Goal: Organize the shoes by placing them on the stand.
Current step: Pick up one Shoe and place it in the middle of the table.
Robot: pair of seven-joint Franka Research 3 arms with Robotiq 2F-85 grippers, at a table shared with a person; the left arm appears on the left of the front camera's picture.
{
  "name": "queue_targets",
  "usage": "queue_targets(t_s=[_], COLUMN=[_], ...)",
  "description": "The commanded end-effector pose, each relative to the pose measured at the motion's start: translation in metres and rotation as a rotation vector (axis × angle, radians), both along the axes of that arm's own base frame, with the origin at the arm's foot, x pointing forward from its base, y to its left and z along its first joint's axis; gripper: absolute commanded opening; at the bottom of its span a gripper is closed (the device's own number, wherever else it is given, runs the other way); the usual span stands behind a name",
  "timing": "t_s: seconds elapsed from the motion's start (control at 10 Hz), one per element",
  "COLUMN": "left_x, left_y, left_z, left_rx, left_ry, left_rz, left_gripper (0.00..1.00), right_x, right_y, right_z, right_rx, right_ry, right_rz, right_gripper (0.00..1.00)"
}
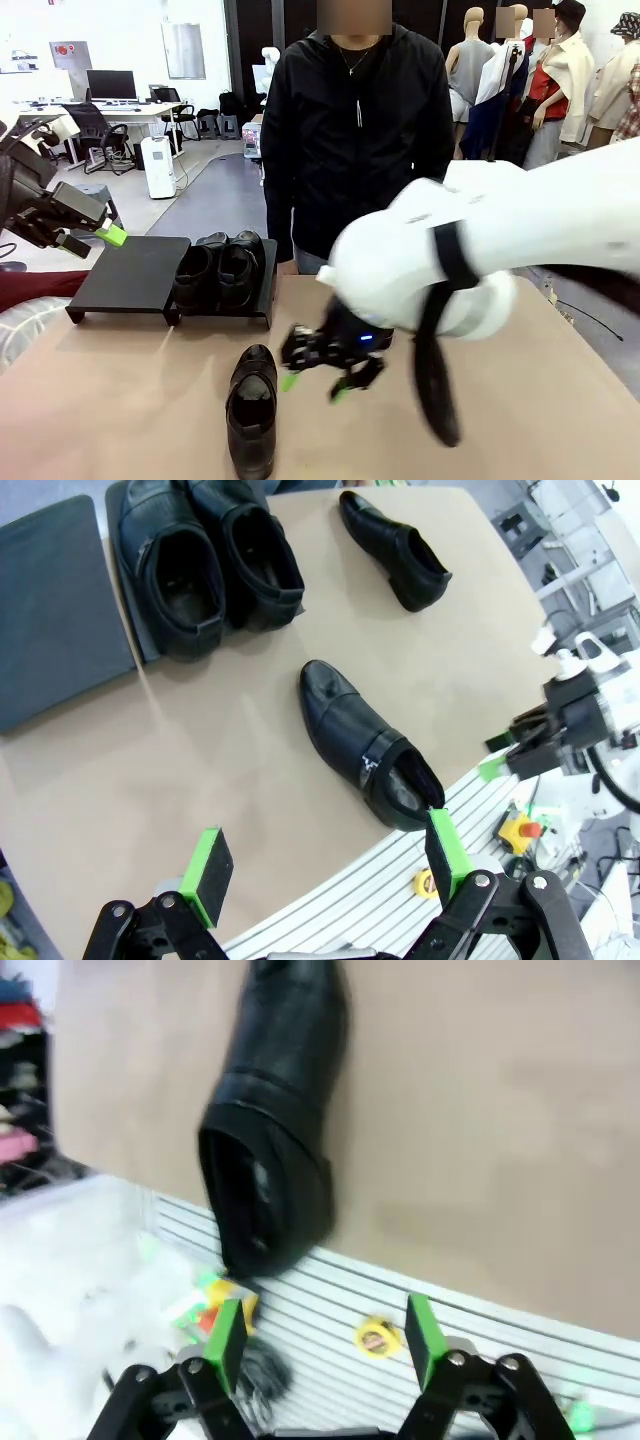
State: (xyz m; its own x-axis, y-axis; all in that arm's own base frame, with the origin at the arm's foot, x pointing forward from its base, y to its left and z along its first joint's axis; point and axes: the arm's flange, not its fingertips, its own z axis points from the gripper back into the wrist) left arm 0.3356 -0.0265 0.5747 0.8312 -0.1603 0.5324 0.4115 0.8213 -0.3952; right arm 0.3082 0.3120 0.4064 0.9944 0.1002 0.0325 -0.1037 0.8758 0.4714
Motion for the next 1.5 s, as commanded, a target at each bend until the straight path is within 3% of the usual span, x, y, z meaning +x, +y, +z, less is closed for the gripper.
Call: queue_targets(t_s=[0.0,0.1,0.3,0.4,0.7,0.8,0.9,1.4], left_x=[0.0,0.0,0.0,0.0,0.0,0.0,0.0,0.0], left_y=[0.001,0.001,0.001,0.001,0.001,0.001,0.001,0.001], left_z=[0.002,0.002,0.002,0.002,0.002,0.002,0.002,0.002], left_rx=[-0.006,-0.006,-0.006,-0.006,-0.006,-0.006,-0.006,-0.006], left_ry=[0.006,0.006,0.006,0.006,0.006,0.006,0.006,0.006], left_rz=[0.0,0.0,0.0,0.0,0.0,0.0,0.0,0.0], left_gripper=[1.0,1.0,1.0,1.0,1.0,1.0,1.0,1.0], right_x=[0.003,0.012,0.006,-0.006,-0.05,-0.05,-0.022,-0.022], right_y=[-0.115,-0.157,-0.221,-0.252,-0.325,-0.319,-0.318,-0.318], right_z=[0.033,0.044,0.069,0.084,0.119,0.12,0.127,0.127], right_rx=[-0.002,0.06,0.075,0.071,0.161,0.153,0.136,0.136], right_ry=[-0.065,-0.041,-0.196,-0.244,-0.279,-0.282,-0.28,-0.28], right_rz=[0.213,0.144,0.092,0.067,-0.137,-0.159,-0.085,-0.085], right_gripper=[1.0,1.0,1.0,1.0,1.0,1.0,1.0,1.0])
